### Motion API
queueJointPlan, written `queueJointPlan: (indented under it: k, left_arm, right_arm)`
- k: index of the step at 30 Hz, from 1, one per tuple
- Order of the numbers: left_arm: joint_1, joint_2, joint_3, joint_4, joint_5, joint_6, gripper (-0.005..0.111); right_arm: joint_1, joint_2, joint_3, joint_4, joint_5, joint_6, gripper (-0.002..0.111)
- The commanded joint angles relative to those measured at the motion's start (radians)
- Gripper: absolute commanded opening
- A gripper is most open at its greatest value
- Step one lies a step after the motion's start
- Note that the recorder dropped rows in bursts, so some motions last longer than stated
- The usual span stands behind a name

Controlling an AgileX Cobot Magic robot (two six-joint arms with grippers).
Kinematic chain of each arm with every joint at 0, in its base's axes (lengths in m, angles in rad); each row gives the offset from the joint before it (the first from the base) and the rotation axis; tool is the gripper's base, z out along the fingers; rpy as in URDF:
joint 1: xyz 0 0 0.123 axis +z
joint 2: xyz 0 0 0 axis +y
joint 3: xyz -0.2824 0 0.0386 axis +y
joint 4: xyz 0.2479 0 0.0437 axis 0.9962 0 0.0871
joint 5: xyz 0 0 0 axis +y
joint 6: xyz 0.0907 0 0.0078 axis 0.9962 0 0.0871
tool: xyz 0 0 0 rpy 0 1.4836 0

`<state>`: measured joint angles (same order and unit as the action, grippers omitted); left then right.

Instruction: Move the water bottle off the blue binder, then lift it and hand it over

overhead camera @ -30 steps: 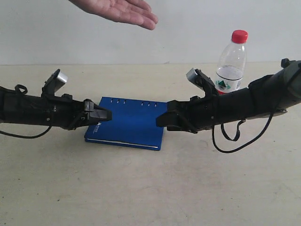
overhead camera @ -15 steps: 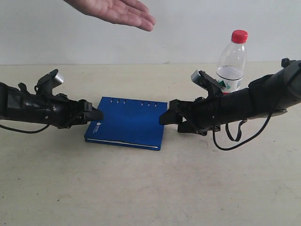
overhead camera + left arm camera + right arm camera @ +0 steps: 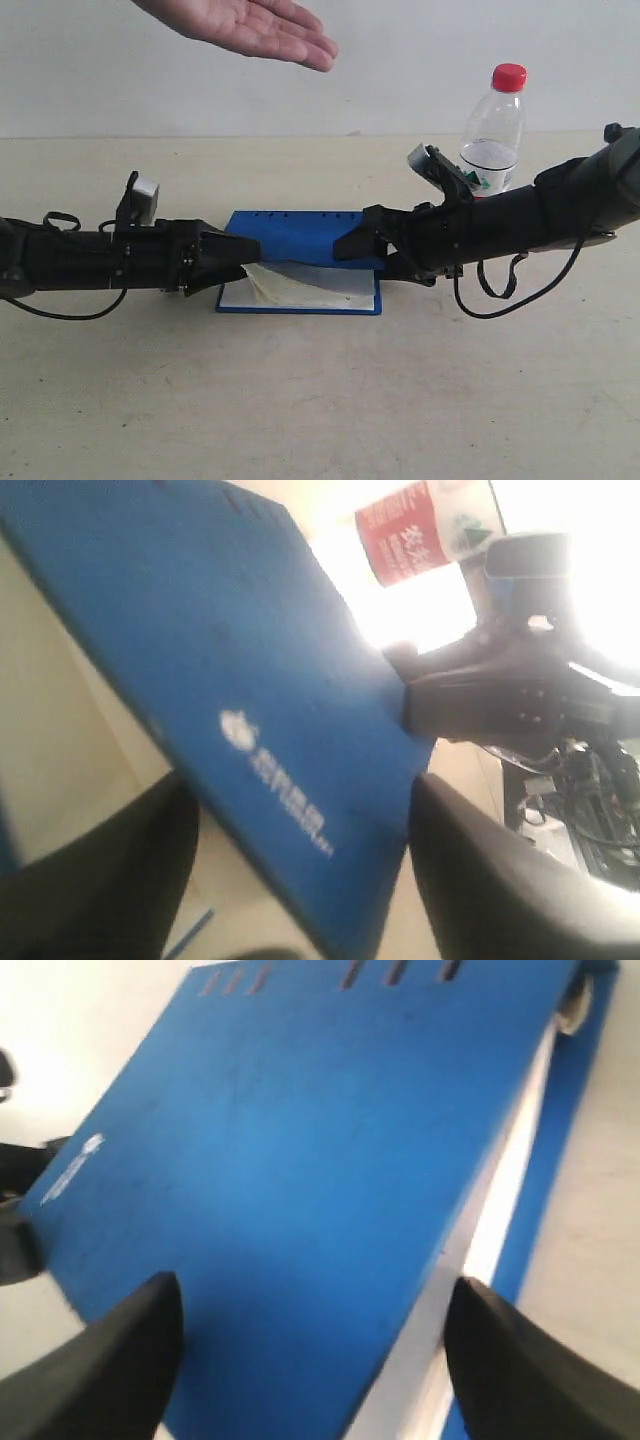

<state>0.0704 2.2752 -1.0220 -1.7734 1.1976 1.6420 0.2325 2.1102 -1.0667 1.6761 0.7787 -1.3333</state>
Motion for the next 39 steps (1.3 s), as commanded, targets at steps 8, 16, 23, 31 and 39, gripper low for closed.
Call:
queueJointPlan:
  k: [8, 16, 23, 31, 39]
  left_arm:
    - [-0.014, 0.008, 0.003, 0.029, 0.023, -0.045, 0.005]
    - [-0.012, 0.008, 0.003, 0.036, 0.023, -0.023, 0.004]
    - [-0.012, 0.008, 0.003, 0.036, 0.023, 0.054, 0.004]
    - [-0.012, -0.005, 0.058, 0.326, 0.023, 0.080, 0.004]
    - [-0.012, -0.131, 0.195, 0.460, 0.023, 0.174, 0.004]
  right_arm:
    - [0.009, -0.005, -0.004, -0.023, 0.149, -0.036, 0.040]
    - [0.009, -0.005, -0.004, -0.263, 0.251, -0.065, 0.056]
    - [0.011, -0.011, -0.004, -0.466, 0.442, 0.007, 0.061]
    - [0.027, -0.268, -0.004, -0.501, 0.442, 0.010, 0.061]
    - [0.031, -0.363, -0.004, -0.720, 0.111, 0.216, 0.061]
